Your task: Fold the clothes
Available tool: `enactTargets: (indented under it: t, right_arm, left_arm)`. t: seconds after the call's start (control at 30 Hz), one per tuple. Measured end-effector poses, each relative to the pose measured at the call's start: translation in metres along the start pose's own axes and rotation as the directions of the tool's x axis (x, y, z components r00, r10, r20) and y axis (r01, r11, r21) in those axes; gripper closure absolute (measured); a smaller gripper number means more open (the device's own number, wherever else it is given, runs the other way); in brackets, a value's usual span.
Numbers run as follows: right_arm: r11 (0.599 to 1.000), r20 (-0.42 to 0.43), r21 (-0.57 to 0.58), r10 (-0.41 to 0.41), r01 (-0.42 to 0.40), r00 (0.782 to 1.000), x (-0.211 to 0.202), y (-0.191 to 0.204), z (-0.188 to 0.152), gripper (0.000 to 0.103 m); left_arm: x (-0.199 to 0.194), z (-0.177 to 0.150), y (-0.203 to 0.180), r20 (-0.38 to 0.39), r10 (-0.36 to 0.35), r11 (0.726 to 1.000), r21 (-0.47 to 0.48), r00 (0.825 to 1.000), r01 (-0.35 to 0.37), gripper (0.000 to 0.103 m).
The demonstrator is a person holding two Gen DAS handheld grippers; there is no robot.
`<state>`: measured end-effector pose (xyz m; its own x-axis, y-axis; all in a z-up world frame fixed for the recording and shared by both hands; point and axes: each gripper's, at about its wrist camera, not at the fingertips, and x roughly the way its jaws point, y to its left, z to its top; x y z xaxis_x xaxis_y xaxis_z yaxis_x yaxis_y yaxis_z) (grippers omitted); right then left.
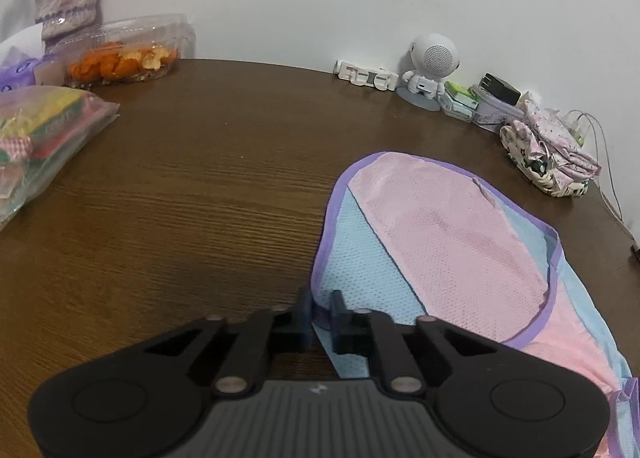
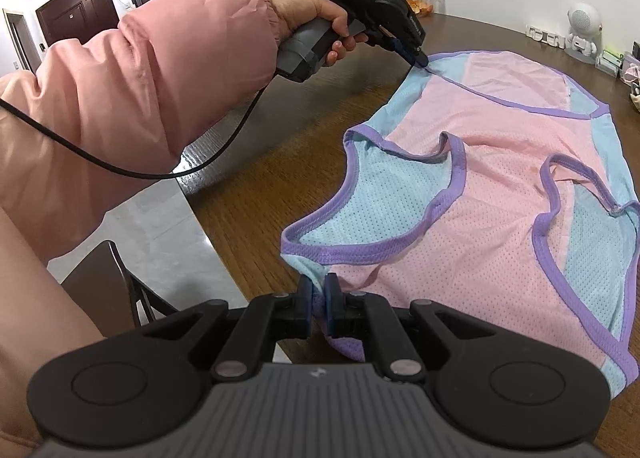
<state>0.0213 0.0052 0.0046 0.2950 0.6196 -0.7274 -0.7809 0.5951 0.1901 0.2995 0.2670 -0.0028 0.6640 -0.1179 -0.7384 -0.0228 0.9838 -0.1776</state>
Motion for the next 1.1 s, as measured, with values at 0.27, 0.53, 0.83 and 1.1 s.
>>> enactTargets:
  t: [0.27, 0.53, 0.83, 1.1]
  right_arm:
    - [0.999, 0.040, 0.040, -0.014, 0.012, 0.999, -0.008, -0.003, 0.000, 0.098]
    - [0.989, 0.161, 0.134, 0.047, -0.069, 0.986, -0.031, -0.019, -0.007, 0.098]
    - [0.922, 0.285, 0.364, 0.026, -0.133, 0.958, -0.063, -0.068, -0.046, 0.098]
    - [0.906, 0.250, 0.378, 0.099, -0.191, 0.963, -0.055, -0.084, -0.060, 0.098]
  left_arm:
    - [-0.008, 0.005, -0.004, 0.039, 0.040, 0.997, -0.068, 0.998, -0.038, 0.101]
    - [-0.028, 0.036, -0.037, 0.096, 0.000, 0.995, -0.097, 0.995, 0.009, 0.102]
    - [0.010, 0.043, -0.097, 0.046, 0.010, 0.999, -0.041, 0.999, -0.008, 0.102]
    - [0.052, 0.044, -0.147, -0.011, 0.029, 0.999, 0.016, 1.000, -0.028, 0.101]
